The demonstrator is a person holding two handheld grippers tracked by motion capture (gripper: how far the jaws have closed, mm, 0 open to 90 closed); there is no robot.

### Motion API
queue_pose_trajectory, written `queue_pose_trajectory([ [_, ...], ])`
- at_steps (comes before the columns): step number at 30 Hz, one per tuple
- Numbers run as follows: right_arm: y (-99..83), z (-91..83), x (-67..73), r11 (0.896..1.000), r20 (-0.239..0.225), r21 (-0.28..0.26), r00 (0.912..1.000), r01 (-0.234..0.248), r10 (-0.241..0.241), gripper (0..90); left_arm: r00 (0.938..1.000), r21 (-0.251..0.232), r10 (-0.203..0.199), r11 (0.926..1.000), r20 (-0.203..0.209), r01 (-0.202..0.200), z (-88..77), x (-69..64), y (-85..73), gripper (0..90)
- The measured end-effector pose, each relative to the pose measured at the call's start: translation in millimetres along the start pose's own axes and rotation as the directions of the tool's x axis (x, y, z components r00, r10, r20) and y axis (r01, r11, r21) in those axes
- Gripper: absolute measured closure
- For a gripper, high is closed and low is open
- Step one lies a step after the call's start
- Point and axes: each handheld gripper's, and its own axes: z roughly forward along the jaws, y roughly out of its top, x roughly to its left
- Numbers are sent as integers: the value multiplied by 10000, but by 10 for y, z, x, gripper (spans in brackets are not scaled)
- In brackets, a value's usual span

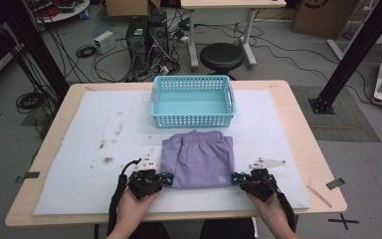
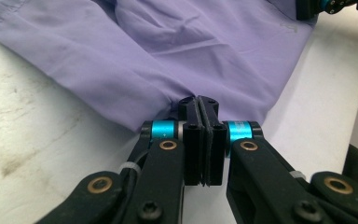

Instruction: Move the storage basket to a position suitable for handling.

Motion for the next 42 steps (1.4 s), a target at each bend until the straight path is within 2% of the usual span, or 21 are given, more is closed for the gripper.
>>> queue_pose_trajectory([
  [11,-33,-47,78,9996,-79,58,9996,285,-285,867,9998,-43,28,10000,200,-28,-102,-33,-49,887],
  [25,-200,-204,245,9985,-520,264,9975,486,-472,867,9988,334,120,9994,468,-135,-239,-169,-200,887],
  [33,-270,-249,303,9975,-648,393,9963,587,-561,866,9985,503,309,9982,446,-331,-265,-228,-255,886],
  [35,-276,-248,315,9966,-567,388,9960,720,-698,837,9984,501,420,9978,367,-438,-267,-225,-254,879],
  [36,-275,-249,317,9964,-527,372,9958,768,-748,819,9988,480,466,9977,177,-474,-271,-227,-249,852],
  [38,-264,-262,319,9956,-312,265,9955,902,-894,739,9991,408,411,9983,-66,-408,-289,-217,-231,696],
  [42,-216,-302,275,9959,103,-153,9960,890,-888,640,9991,121,262,9996,-344,-258,-344,-174,-173,563],
])
